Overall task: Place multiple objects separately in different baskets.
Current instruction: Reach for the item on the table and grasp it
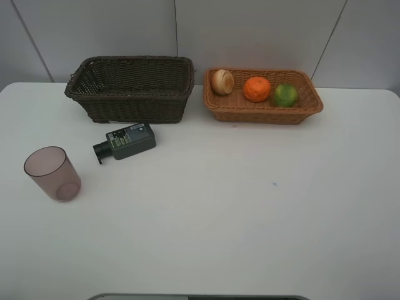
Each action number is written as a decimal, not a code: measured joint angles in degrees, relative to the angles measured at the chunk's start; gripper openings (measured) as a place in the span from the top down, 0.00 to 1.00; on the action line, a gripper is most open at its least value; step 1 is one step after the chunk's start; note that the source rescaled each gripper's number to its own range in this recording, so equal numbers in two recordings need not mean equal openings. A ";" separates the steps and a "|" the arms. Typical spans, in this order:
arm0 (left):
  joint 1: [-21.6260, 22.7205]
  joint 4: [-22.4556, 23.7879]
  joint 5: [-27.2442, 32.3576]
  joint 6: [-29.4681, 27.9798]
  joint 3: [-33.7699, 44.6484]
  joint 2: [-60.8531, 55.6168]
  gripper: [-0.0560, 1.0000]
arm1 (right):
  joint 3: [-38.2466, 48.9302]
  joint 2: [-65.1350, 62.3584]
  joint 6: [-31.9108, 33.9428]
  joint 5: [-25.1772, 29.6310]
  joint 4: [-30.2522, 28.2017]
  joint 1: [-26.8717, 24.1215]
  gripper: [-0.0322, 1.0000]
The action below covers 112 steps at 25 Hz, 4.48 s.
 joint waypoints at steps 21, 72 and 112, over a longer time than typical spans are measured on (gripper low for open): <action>0.00 0.00 0.00 0.00 0.00 0.00 0.01 | 5.99 -10.94 0.39 -0.29 0.01 0.00 0.24; 0.00 0.00 0.00 0.00 0.00 0.00 0.01 | 14.48 -20.21 -1.96 4.01 0.65 -13.99 0.24; 0.00 0.00 0.00 0.00 0.00 0.00 0.01 | 14.48 -20.21 -1.96 4.01 0.83 -13.99 0.24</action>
